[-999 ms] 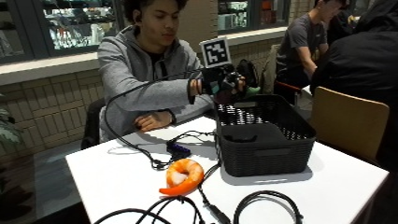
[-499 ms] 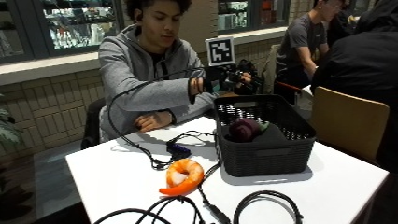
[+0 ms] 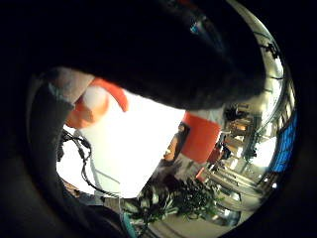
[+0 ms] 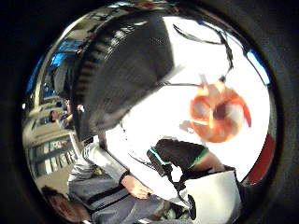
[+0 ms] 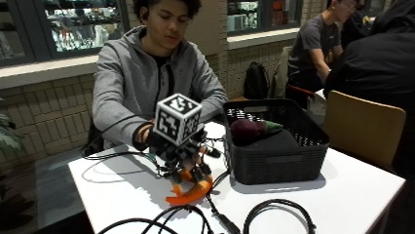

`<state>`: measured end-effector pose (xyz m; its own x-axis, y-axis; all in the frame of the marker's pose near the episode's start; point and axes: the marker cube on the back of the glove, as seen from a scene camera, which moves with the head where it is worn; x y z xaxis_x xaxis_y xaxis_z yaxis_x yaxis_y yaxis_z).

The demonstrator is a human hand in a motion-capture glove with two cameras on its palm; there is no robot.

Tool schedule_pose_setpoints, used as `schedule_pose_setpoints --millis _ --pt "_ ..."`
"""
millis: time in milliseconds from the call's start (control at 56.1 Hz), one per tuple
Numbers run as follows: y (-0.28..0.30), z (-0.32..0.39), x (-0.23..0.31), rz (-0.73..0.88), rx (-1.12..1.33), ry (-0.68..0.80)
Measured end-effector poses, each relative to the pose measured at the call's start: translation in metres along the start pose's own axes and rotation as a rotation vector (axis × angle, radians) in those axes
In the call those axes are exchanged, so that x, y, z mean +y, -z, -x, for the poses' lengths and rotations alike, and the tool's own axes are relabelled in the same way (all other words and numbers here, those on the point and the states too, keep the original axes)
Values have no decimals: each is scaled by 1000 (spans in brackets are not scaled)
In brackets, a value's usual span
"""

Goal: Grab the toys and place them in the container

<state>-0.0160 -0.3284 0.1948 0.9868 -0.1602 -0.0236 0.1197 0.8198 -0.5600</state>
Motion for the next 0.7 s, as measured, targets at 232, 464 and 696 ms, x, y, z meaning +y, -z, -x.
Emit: schedule_pose_setpoints --millis 232,464,696 --pt "-66 1 -10 147 -76 19" --pt "-81 10 -19 26 -83 21" --pt "-65 10 -5 -144 0 25"
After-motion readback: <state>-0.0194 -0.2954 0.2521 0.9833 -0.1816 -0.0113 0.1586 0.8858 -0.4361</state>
